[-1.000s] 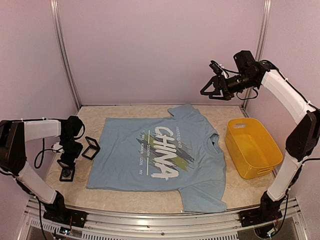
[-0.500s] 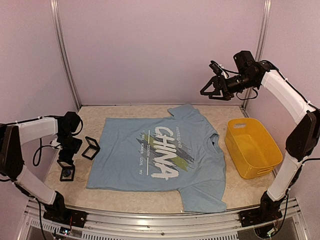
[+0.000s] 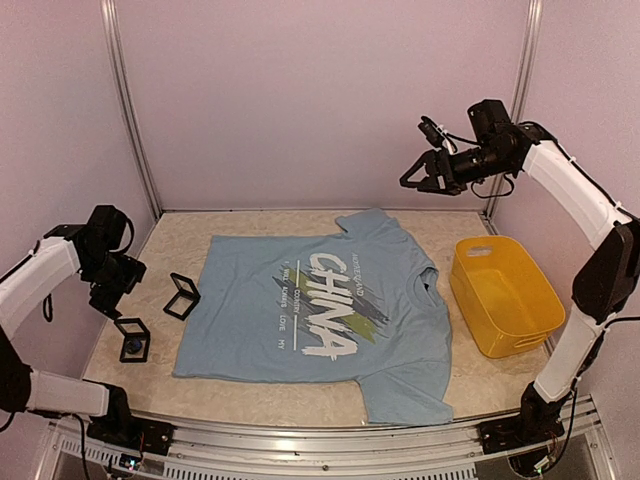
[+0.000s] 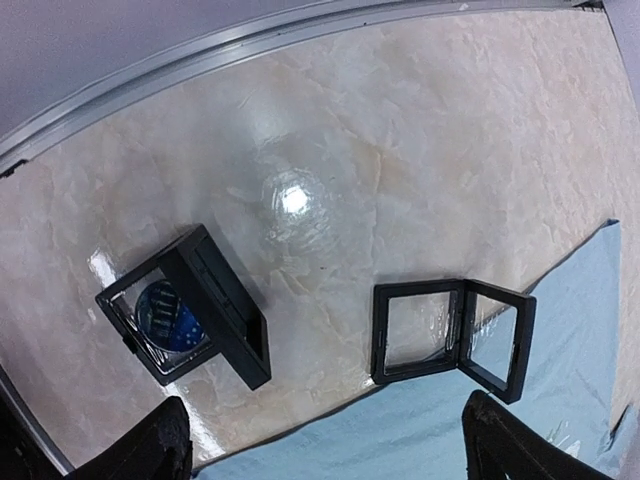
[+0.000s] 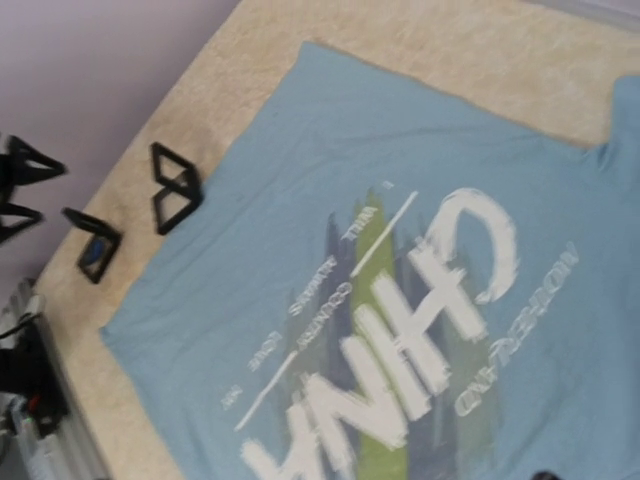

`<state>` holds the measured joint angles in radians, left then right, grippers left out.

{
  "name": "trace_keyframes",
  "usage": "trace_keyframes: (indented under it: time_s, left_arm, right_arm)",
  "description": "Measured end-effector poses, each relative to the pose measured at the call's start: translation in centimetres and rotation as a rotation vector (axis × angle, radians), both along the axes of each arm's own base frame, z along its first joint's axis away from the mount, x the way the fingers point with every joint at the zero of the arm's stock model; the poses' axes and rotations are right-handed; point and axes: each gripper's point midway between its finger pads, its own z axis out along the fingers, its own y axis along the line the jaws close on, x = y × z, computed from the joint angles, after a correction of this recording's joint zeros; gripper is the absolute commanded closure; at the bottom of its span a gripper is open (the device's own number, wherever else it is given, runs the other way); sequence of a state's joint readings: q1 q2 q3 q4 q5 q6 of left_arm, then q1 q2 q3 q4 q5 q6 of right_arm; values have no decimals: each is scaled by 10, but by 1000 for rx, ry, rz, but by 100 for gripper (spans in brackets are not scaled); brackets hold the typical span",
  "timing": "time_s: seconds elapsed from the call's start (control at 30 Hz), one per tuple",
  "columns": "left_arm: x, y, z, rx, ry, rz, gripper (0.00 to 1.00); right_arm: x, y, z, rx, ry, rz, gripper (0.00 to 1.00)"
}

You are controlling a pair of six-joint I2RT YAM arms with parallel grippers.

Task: Pin the brooch onto the clothing

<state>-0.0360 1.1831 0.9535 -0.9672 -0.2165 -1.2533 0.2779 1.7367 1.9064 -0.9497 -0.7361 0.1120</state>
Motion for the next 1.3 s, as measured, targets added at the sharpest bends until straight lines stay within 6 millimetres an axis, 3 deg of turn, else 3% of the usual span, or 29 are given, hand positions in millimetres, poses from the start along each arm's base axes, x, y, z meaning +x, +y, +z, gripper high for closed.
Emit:
trace_keyframes:
  time_s: [0.1, 0.33, 0.43, 0.53, 0.67, 0.77, 1.03, 1.3]
  left_arm:
    - [1, 21, 10, 70, -17, -63, 10]
    - [9, 90, 36, 274, -140, -56, 10]
    - [2, 121, 24, 293, -140, -6, 11]
    - [-6, 138, -12, 241, -93, 9, 16]
    - [-22, 123, -73, 107, -27, -9, 19]
    - [-42, 111, -103, 30, 17, 35, 24]
    - [-53, 107, -112, -7, -51, 193, 34]
    - [-36, 87, -112, -8, -127, 229, 40]
  right_arm:
    - [1, -3, -9, -25, -43, -9, 14]
    - [-26, 6, -71, -119, -175, -10, 14]
    - [-35, 23, -80, -127, -217, 28, 14]
    - [-43, 38, -79, -133, -270, 72, 14]
    - [-61, 48, -82, -134, -308, 115, 13]
    - [-74, 49, -84, -126, -317, 137, 13]
    - [-81, 51, -79, -120, -352, 169, 13]
    - [-85, 48, -83, -140, -377, 186, 12]
